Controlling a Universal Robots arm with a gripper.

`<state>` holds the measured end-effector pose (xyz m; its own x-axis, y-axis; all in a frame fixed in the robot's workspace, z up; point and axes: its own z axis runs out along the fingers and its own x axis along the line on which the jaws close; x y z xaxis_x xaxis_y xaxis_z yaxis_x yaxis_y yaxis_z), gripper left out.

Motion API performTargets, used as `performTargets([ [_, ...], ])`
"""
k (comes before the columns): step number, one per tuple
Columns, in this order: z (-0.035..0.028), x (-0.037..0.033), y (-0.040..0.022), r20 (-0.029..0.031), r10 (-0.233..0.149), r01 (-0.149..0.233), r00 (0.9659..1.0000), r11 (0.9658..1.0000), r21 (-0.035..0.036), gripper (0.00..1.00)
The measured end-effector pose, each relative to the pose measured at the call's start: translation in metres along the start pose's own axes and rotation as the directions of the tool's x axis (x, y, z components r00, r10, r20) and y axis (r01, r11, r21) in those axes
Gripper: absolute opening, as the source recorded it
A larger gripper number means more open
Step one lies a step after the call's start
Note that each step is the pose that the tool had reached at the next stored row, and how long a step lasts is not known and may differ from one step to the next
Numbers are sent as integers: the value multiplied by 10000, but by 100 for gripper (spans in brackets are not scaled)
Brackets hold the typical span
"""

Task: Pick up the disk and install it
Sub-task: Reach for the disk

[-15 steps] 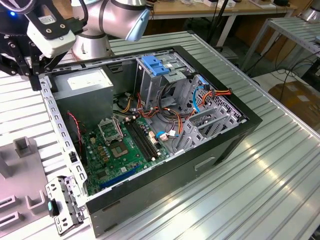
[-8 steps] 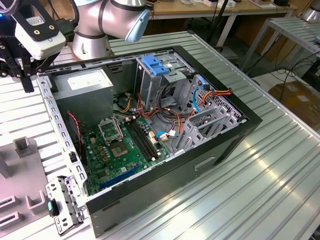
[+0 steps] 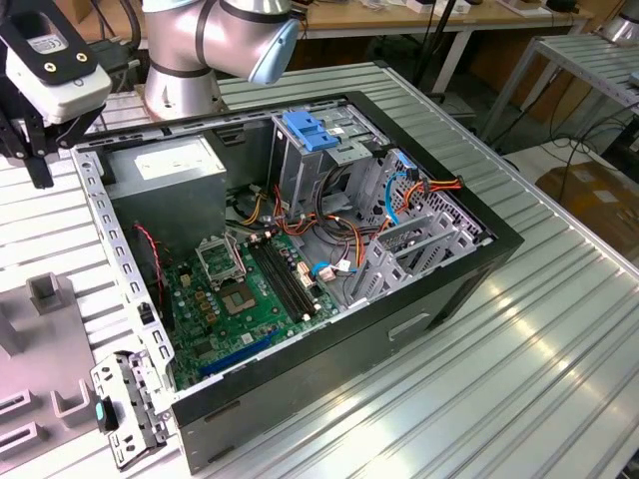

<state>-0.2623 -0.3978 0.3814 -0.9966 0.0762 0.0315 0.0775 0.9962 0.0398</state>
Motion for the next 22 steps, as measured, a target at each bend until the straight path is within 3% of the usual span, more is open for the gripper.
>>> performTargets([
  [6, 8, 70, 3, 0, 1, -1, 10000, 10000, 3, 11],
  [12, 30, 307, 59, 16, 0, 0, 10000, 10000, 35, 11],
  [16, 42, 356, 88, 6, -246, 246, 9997, 9997, 44, 11],
  [22, 51, 519, 83, 5, -277, 277, 9996, 9996, 45, 11],
])
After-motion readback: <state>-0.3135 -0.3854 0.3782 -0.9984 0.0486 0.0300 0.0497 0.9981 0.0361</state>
